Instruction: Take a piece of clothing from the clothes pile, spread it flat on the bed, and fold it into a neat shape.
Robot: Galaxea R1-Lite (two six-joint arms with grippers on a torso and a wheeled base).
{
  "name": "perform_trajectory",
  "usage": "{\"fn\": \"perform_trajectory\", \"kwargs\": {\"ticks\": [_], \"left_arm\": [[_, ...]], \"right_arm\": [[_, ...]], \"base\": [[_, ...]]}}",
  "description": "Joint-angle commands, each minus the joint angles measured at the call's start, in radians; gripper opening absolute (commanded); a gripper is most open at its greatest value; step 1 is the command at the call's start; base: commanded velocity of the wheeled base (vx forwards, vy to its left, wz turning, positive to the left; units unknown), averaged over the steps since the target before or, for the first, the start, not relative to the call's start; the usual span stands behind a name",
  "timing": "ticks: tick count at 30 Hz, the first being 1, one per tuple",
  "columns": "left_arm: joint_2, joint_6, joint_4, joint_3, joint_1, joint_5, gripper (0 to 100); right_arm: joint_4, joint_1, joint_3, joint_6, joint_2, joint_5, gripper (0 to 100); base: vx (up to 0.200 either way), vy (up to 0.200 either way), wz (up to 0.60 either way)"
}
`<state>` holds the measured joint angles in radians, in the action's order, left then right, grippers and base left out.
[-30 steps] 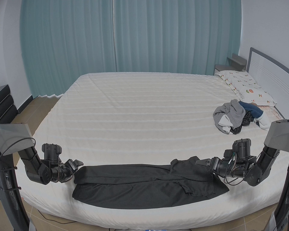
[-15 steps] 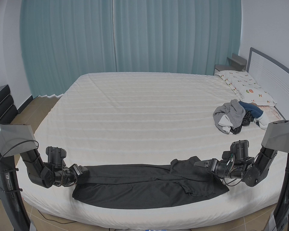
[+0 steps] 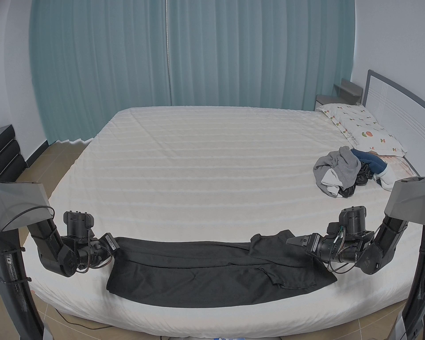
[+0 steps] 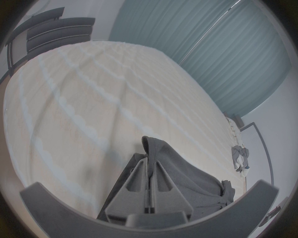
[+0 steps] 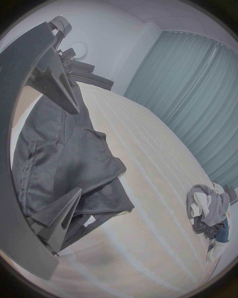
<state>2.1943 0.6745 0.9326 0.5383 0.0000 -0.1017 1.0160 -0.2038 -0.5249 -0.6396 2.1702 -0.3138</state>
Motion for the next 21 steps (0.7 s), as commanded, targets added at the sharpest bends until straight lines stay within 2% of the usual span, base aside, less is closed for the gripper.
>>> {"fn": "perform_trajectory", "kwargs": {"ticks": [1, 12, 13, 19, 21], "left_arm": [[0.002, -0.006, 0.054, -0.023, 0.018, 0.002, 0], [0.055, -0.041, 0.075, -0.024, 0.026, -0.009, 0], [0.058, -0.042, 0.075, -0.024, 0.026, -0.009, 100], [0.061, -0.044, 0.08, -0.014, 0.054, -0.012, 100], [0.042, -0.044, 0.081, -0.02, 0.075, -0.049, 100]], "right_arm": [[-0.002, 0.001, -0.007, 0.0, 0.005, -0.001, 100], [-0.002, 0.003, -0.012, 0.0, 0.017, -0.001, 100], [-0.002, 0.003, -0.012, 0.0, 0.019, -0.001, 100], [0.0, 0.003, -0.012, 0.0, 0.023, -0.001, 100], [0.003, 0.003, -0.012, 0.0, 0.022, -0.001, 100]], "base": [[0.0, 0.0, 0.0], [0.0, 0.0, 0.0], [0.0, 0.0, 0.0], [0.0, 0.0, 0.0], [0.0, 0.0, 0.0]]}}
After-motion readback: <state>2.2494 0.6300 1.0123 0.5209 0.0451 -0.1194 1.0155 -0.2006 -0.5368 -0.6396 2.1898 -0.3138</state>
